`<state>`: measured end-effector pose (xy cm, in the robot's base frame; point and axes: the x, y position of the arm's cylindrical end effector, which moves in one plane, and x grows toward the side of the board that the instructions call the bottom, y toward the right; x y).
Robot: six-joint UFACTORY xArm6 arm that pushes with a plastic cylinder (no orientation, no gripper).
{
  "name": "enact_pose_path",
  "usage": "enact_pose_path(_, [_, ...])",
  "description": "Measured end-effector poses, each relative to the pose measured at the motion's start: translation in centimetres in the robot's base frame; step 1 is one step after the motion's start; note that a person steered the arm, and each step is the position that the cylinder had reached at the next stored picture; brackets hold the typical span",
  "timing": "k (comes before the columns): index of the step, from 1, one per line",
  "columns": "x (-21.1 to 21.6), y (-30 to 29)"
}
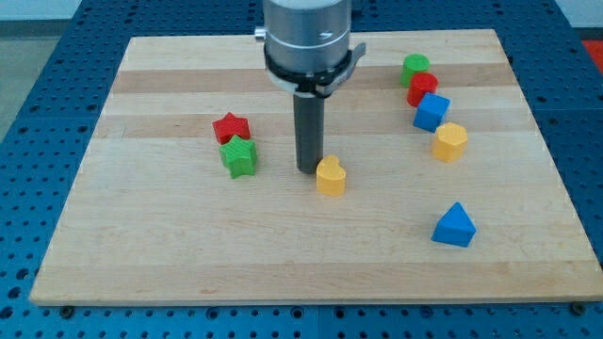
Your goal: Move the yellow heart to the bottom left diagonal of the yellow hexagon
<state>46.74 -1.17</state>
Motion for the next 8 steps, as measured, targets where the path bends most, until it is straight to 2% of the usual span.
enact_pose_path(2, [1.8, -0.3])
enact_pose_path(3, [4.1, -2.6])
enact_pose_path(4, [4.2, -3.0])
enact_pose_path(7, [4.2, 6.5])
enact_pose_path(8, [4.0, 7.7])
